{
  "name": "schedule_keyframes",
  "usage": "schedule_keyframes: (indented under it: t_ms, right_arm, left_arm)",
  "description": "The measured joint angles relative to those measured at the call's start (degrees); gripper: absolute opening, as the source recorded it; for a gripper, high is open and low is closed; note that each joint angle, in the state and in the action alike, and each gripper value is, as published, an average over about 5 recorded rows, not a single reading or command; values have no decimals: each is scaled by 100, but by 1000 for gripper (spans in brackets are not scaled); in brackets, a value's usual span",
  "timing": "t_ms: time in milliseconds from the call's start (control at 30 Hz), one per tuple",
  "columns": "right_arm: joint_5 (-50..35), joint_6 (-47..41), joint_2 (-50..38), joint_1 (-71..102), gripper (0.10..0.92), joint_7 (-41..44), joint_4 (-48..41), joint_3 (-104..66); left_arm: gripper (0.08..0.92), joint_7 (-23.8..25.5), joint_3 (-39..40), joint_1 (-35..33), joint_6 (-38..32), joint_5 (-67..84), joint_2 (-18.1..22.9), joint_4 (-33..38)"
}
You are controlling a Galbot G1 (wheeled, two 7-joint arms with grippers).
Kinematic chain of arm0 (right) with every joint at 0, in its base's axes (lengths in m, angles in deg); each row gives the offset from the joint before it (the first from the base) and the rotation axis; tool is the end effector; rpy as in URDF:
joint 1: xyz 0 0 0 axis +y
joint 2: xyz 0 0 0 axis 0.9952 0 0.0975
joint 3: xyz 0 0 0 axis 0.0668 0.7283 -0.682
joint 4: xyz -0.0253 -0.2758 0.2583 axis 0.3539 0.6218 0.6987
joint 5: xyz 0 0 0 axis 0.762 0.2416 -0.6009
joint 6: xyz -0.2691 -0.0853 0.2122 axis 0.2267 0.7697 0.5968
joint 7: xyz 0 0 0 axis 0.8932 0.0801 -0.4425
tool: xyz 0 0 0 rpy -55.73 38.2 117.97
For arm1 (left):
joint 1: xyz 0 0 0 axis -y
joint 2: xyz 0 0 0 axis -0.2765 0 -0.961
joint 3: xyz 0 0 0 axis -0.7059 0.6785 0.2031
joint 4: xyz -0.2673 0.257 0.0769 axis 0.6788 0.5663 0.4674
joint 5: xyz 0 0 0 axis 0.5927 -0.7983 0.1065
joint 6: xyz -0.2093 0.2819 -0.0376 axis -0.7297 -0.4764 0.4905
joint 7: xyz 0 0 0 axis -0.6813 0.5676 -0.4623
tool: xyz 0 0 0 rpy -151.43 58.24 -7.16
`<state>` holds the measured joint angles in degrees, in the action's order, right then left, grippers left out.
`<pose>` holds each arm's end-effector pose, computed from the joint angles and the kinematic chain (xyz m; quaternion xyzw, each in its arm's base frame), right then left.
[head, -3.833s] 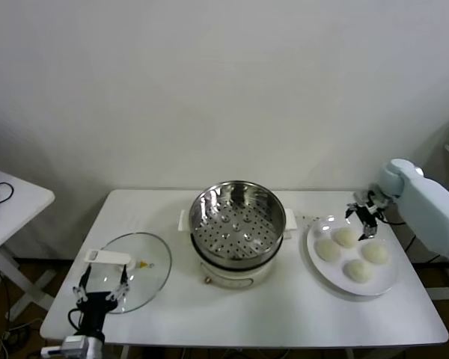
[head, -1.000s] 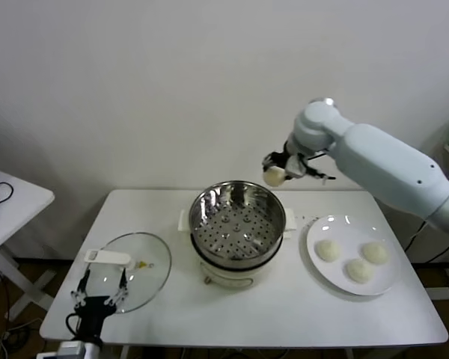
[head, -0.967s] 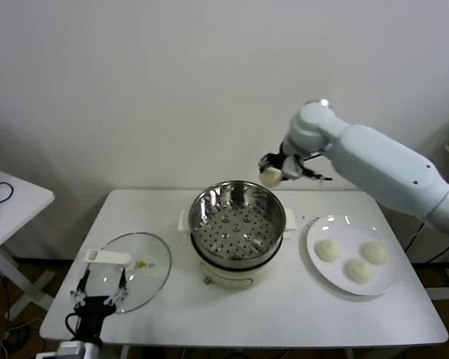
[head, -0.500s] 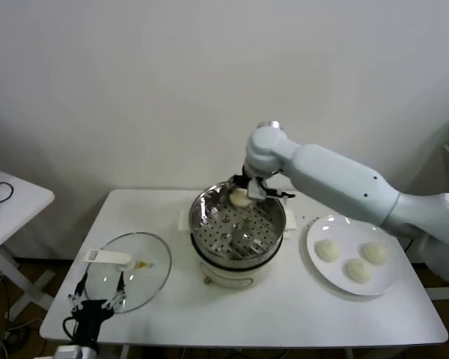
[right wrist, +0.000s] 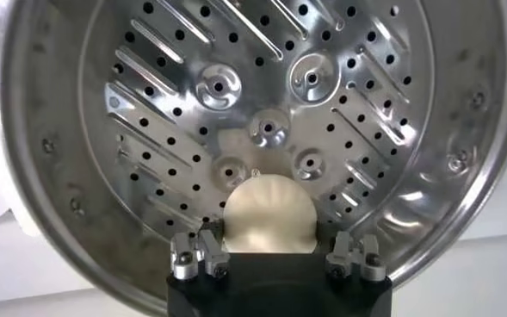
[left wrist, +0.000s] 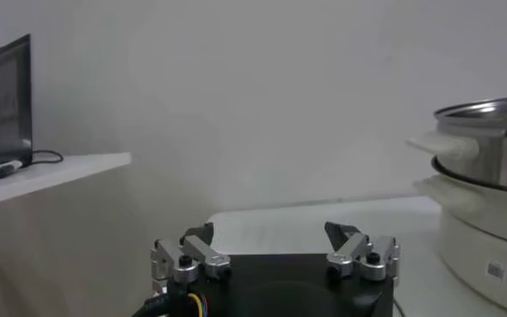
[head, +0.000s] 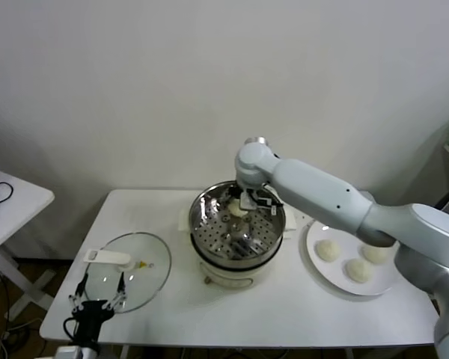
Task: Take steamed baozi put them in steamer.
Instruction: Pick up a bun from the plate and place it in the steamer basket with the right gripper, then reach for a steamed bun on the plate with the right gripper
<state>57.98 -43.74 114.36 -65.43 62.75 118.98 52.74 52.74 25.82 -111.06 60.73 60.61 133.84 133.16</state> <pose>0.5758 0.1391 -0.1233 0.5560 -0.0719 0.8281 0.0040 0.1095 0.0915 -0.3787 0.0664 -0.9926 -0.0611 0.0811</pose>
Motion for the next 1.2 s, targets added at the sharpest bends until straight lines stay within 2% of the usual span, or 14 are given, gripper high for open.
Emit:
schedule_keyframes:
  t_ms: [167,433,767,967,1200]
  right_arm:
    - [101,40,87,57,704,-28,-109,-13]
    - [173,113,133,125,815,-84,-188,-31]
    - [-24,128,-22,-30,823,9,-44,-36]
    - [-751,-107,-408,-467,823,164,237,172]
    - [-2605,-1029,-1127,-1279,823,209,429,745]
  left_arm:
    - [823,0,-6,-27,-15,16,-4,-5]
    - [823,-2,-12,-84,-45,40,-3,-8]
    - [823,-6,-13,-103,-58,56,7,-14]
    - [823,-7,-3,-80,-45,57,8,-17]
    - [823,-38,40,-12,-28,48,8,-54]
